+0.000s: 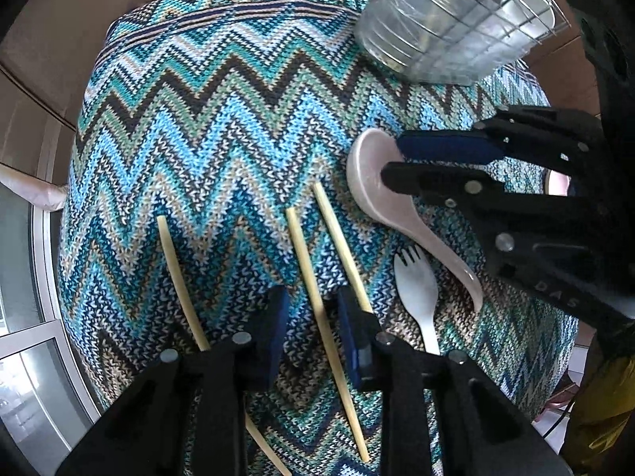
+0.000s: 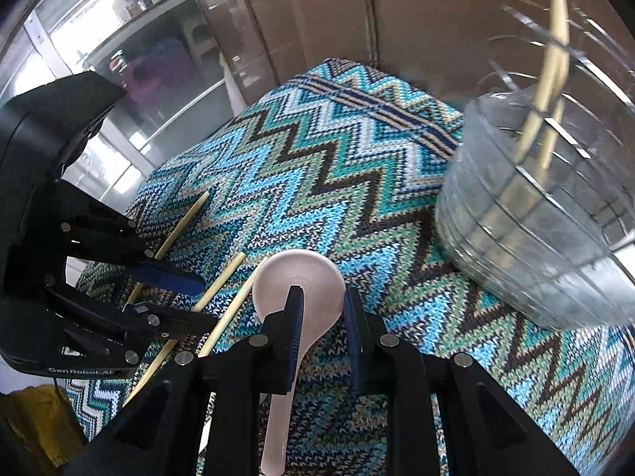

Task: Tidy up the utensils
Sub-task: 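Close the right tool on the pink spoon while the left grasps a chopstick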

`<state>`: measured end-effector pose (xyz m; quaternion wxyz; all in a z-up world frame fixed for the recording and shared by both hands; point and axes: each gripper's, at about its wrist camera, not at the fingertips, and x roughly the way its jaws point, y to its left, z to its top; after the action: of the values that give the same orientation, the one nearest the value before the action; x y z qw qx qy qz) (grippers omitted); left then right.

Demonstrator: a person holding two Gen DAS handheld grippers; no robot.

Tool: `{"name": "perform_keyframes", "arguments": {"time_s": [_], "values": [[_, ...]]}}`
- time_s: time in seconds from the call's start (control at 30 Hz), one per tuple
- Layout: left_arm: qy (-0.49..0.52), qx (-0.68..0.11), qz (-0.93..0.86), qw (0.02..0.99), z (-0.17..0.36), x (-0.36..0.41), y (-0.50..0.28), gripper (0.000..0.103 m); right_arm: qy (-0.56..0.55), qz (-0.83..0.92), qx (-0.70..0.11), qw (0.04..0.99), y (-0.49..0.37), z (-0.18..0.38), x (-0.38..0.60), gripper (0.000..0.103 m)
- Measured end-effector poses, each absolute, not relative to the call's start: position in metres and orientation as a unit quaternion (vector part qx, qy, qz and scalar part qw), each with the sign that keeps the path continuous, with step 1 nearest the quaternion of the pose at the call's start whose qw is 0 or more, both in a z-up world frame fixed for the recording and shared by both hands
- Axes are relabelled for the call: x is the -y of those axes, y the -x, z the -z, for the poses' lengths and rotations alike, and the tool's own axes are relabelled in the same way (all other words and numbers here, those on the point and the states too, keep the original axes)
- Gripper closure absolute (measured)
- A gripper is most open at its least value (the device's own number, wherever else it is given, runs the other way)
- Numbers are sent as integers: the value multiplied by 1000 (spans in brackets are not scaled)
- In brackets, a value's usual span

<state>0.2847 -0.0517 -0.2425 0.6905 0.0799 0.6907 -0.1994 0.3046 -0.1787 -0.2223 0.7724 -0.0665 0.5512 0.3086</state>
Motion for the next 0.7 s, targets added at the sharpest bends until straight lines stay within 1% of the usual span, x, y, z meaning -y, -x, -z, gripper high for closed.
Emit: {"name": "perform_keyframes", "arguments": {"time_s": [0.2, 0.27, 0.3, 0.37, 0.4, 0.43, 0.57, 0.63, 0.67, 0.7], "values": [[-75, -689, 198, 693, 244, 55, -281, 82, 82, -333, -558, 755, -309, 230, 168, 82], [-72, -689, 199, 694, 245, 59, -282, 82, 84, -343, -556, 752, -309, 230, 164, 80], [-72, -688, 200, 694, 245, 56, -281, 83, 86, -346, -555, 752, -309, 229, 163, 79], [-73, -688, 201, 693, 245, 56, -282, 83, 91, -351, -550, 752, -308, 227, 161, 72], [-73, -687, 202, 694, 245, 55, -282, 83, 94, -352, -548, 753, -308, 227, 159, 65], [-74, -686, 203, 694, 244, 53, -282, 84, 98, -352, -544, 755, -308, 226, 159, 61], [-79, -681, 203, 699, 241, 45, -279, 86, 111, -357, -539, 755, -308, 225, 157, 61], [-81, -678, 203, 702, 239, 48, -279, 89, 117, -363, -541, 750, -307, 227, 154, 63], [-82, -676, 202, 703, 239, 48, -277, 90, 119, -365, -543, 746, -308, 230, 152, 67], [-81, -675, 202, 705, 239, 49, -278, 91, 120, -368, -545, 743, -310, 234, 148, 83]]}}
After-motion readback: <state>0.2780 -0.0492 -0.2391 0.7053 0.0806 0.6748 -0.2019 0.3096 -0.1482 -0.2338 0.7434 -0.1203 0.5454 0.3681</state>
